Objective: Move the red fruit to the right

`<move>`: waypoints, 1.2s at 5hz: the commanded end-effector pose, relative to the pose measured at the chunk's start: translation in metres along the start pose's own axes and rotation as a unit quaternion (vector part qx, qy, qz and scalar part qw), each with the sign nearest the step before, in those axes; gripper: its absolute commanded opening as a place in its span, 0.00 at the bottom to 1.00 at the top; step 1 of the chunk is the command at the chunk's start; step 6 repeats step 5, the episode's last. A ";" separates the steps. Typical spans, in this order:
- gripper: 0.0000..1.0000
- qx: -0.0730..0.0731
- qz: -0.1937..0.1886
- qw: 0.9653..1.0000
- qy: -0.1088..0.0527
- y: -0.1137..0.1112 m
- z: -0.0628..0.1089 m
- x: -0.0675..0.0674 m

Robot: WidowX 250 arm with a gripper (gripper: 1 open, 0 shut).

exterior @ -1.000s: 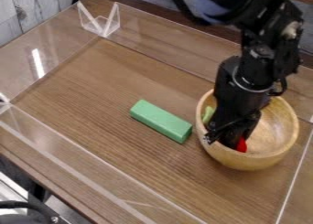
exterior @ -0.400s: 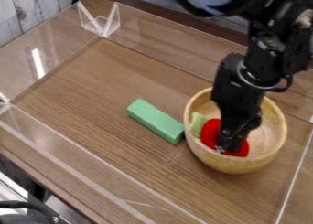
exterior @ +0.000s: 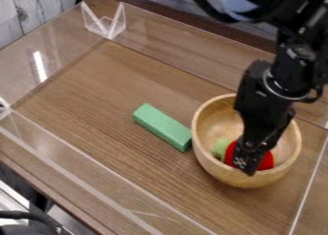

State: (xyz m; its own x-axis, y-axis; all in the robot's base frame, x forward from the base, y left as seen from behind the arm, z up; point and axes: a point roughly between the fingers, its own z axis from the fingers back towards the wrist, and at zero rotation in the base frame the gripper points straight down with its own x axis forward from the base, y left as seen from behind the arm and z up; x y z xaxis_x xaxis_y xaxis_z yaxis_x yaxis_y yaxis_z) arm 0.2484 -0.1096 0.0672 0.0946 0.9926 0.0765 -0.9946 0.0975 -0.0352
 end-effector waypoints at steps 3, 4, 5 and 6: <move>1.00 -0.010 -0.012 1.000 0.005 -0.008 -0.006 0.012; 1.00 -0.007 -0.016 1.000 0.004 -0.011 -0.018 0.014; 0.00 -0.005 -0.021 1.000 0.004 -0.014 -0.028 0.017; 0.00 -0.005 -0.021 1.000 0.004 -0.014 -0.028 0.017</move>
